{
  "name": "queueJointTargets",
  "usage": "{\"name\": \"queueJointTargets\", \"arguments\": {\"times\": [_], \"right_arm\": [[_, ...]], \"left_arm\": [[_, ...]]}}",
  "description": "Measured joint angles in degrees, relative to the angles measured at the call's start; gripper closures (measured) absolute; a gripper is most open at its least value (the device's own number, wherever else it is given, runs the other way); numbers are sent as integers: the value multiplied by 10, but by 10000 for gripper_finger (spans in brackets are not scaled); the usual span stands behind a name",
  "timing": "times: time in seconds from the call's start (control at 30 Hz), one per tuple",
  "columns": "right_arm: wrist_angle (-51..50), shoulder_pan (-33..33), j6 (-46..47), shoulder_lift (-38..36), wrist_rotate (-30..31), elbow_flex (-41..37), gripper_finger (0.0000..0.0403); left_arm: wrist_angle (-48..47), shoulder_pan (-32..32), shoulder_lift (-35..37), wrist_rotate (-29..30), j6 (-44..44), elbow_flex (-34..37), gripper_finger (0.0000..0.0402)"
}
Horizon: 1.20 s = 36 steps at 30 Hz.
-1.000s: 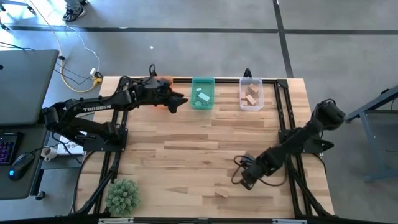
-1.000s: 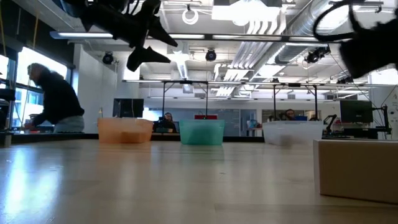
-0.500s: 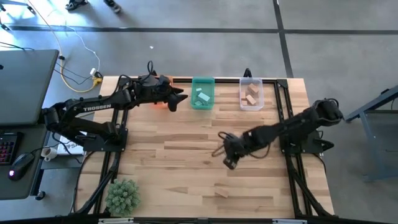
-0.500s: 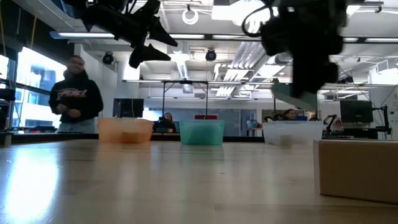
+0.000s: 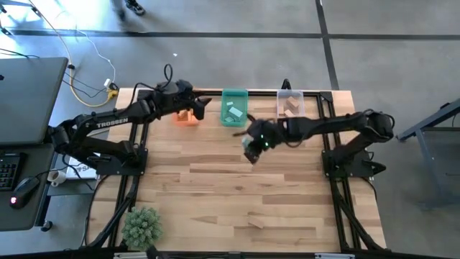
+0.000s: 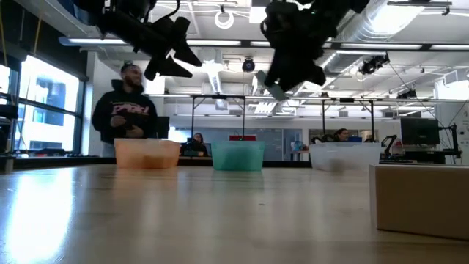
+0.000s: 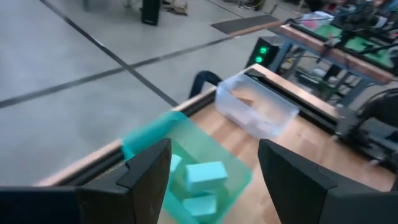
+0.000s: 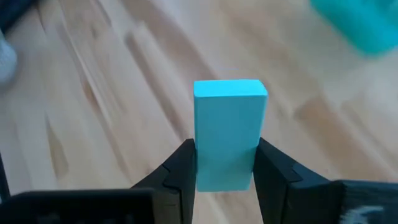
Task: Sort & place blocks by color
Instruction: Put the blue block into the green bin
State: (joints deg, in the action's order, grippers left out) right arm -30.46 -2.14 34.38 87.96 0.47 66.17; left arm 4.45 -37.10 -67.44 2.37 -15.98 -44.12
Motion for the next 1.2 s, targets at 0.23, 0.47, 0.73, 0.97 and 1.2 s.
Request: {"name": "queueJointTargets", "arguments": {"times": [0.23, 0.47, 0.73, 0.97, 1.2], "right_arm": [[120, -69, -42, 0, -5, 2, 304], [263, -136, -79, 13, 29, 3, 304], [408, -190, -107, 74, 29, 3, 304], [406, -225, -137, 122, 27, 2, 304], [406, -260, -139, 167, -1, 2, 304]], "left_arm": [[0, -22, 0, 0, 16, 0, 172], [0, -35, 0, 0, 17, 0, 172], [-1, -38, -1, 0, 17, 0, 172], [-1, -37, -2, -2, 12, 0, 172], [-3, -37, -2, -2, 12, 0, 172]]}}
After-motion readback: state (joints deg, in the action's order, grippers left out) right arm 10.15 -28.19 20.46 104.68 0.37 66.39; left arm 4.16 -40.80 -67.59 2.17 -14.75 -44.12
